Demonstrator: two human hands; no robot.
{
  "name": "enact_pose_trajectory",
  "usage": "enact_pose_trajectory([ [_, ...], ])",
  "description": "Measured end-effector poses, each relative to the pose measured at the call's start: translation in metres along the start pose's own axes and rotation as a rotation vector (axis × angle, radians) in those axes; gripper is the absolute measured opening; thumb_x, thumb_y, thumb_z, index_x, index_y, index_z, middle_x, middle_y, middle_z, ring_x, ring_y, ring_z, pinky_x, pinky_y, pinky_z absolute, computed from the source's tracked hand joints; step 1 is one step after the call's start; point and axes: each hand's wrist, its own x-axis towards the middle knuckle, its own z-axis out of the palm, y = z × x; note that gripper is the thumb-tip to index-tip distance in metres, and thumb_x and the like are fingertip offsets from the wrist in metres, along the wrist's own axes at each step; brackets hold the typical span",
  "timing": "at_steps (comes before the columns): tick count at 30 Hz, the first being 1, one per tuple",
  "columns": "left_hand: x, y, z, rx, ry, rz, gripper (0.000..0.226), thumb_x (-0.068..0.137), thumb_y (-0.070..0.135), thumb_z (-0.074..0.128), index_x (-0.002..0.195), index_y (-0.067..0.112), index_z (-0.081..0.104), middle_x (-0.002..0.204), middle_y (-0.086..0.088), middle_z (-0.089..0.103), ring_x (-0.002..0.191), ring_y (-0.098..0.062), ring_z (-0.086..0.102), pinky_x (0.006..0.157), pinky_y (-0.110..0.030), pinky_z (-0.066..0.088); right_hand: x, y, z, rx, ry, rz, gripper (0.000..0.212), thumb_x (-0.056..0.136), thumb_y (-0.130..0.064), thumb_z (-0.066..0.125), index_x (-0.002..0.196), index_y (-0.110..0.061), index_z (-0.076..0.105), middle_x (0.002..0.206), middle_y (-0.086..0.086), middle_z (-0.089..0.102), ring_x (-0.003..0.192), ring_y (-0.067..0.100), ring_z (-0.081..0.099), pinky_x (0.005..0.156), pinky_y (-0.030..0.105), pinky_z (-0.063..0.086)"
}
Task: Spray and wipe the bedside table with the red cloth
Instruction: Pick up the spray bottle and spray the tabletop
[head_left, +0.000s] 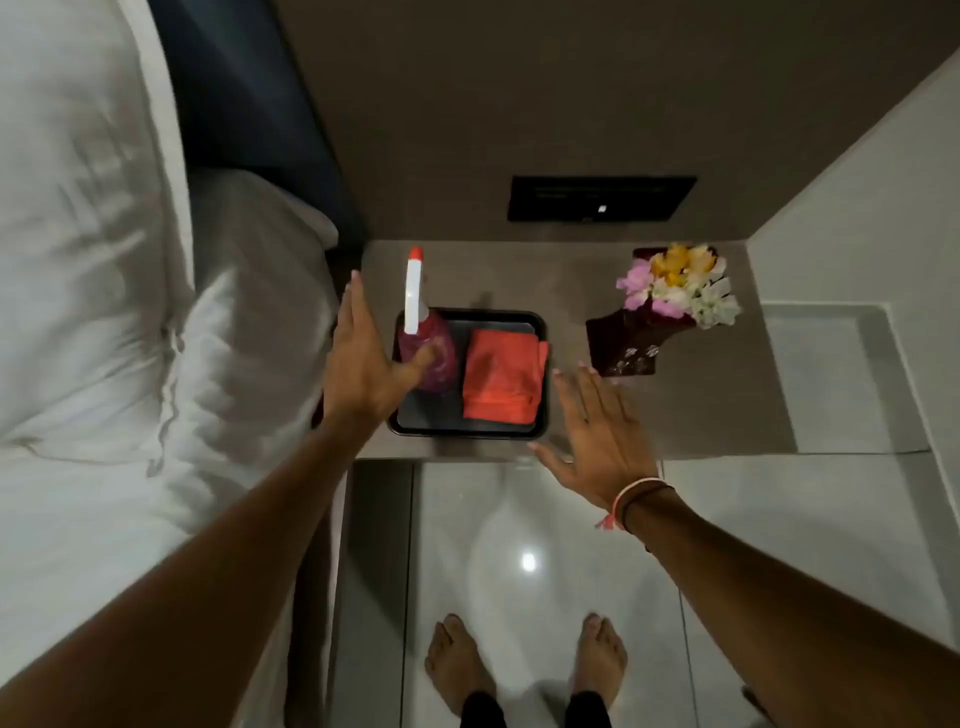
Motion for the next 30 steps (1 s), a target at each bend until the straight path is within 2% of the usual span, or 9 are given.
enact_pose_trajectory([
  [2, 0.018, 0.004, 0.013, -0.135, -0.007, 0.024, 0.112, 0.077, 0.059, 0.078, 0.161, 0.016, 0.019, 0.165, -0.010, 0.032, 0.150, -0.030, 0.035, 0.122, -0.050, 0.034, 0.003, 0.002, 0.019, -0.016, -0.014, 0.037, 0.092, 0.089, -0.069, 0.041, 0.158, -0.012, 0.018, 0.162, 0.021, 0.028, 0.150, 0.037, 0.025, 0.122, 0.055, 0.023],
  [5, 0.046, 0.015, 0.028, -0.186, 0.008, 0.065, 0.076, 0.080, 0.051, 0.078, 0.139, 0.010, 0.051, 0.130, -0.012, 0.064, 0.115, -0.024, 0.064, 0.102, -0.047, 0.055, -0.004, 0.011, 0.049, -0.071, -0.006, 0.074, 0.092, 0.088, -0.068, 0.048, 0.155, -0.008, 0.027, 0.157, 0.023, 0.037, 0.144, 0.042, 0.037, 0.118, 0.058, 0.031],
  [8, 0.056, 0.030, 0.042, -0.316, 0.077, 0.110, 0.031, 0.089, 0.032, 0.069, 0.116, 0.017, 0.065, 0.097, 0.000, 0.069, 0.079, -0.008, 0.066, 0.085, -0.036, 0.058, -0.015, 0.027, 0.060, -0.110, -0.021, 0.101, 0.093, 0.088, -0.069, 0.045, 0.154, -0.005, 0.027, 0.155, 0.026, 0.039, 0.140, 0.045, 0.041, 0.114, 0.061, 0.035],
  [10, 0.057, 0.040, 0.048, -0.381, 0.101, 0.145, 0.012, 0.091, 0.023, 0.063, 0.100, 0.031, 0.062, 0.088, 0.006, 0.064, 0.080, -0.011, 0.071, 0.083, -0.039, 0.061, -0.020, 0.039, 0.061, -0.131, -0.034, 0.134, 0.094, 0.089, -0.069, 0.043, 0.155, -0.006, 0.024, 0.156, 0.027, 0.037, 0.141, 0.045, 0.039, 0.114, 0.062, 0.034],
  [12, 0.054, 0.044, 0.050, -0.369, 0.121, 0.166, 0.016, 0.094, 0.020, 0.060, 0.100, 0.035, 0.061, 0.090, 0.005, 0.065, 0.085, -0.014, 0.072, 0.081, -0.045, 0.061, -0.024, 0.051, 0.057, -0.121, -0.040, 0.175, 0.094, 0.088, -0.069, 0.043, 0.156, -0.007, 0.022, 0.156, 0.026, 0.037, 0.142, 0.045, 0.038, 0.114, 0.062, 0.034],
  [16, 0.049, 0.042, 0.047, -0.350, 0.230, 0.114, 0.035, 0.095, 0.026, 0.056, 0.118, 0.001, 0.067, 0.098, -0.017, 0.071, 0.088, -0.032, 0.070, 0.081, -0.054, 0.058, -0.027, 0.071, 0.044, -0.084, 0.010, 0.220, 0.093, 0.087, -0.069, 0.045, 0.155, -0.009, 0.023, 0.155, 0.024, 0.038, 0.142, 0.044, 0.037, 0.115, 0.061, 0.033],
  [20, 0.022, 0.060, 0.048, -0.344, 0.231, 0.134, 0.036, 0.099, 0.031, 0.058, 0.113, 0.000, 0.071, 0.094, -0.024, 0.073, 0.081, -0.040, 0.070, 0.072, -0.055, 0.059, -0.038, 0.090, 0.033, -0.069, 0.024, 0.246, 0.093, 0.088, -0.069, 0.042, 0.156, -0.009, 0.021, 0.157, 0.024, 0.035, 0.144, 0.042, 0.035, 0.117, 0.061, 0.030],
  [26, -0.056, 0.082, 0.089, -0.276, 0.035, 0.199, 0.029, 0.100, 0.021, 0.062, 0.107, -0.006, 0.069, 0.080, -0.016, 0.070, 0.059, -0.019, 0.065, 0.057, -0.023, 0.057, -0.057, 0.120, 0.022, -0.079, 0.049, 0.272, 0.088, 0.090, -0.067, 0.041, 0.154, -0.009, 0.025, 0.155, 0.023, 0.038, 0.143, 0.041, 0.037, 0.116, 0.059, 0.032],
  [30, -0.097, 0.098, 0.133, -0.288, -0.013, 0.052, 0.026, 0.099, 0.034, 0.062, 0.097, 0.009, 0.065, 0.085, -0.018, 0.066, 0.077, -0.037, 0.068, 0.064, -0.046, 0.061, -0.064, 0.145, 0.017, -0.086, 0.075, 0.273, 0.086, 0.088, -0.067, 0.041, 0.151, -0.009, 0.030, 0.151, 0.023, 0.042, 0.140, 0.041, 0.040, 0.115, 0.059, 0.035],
])
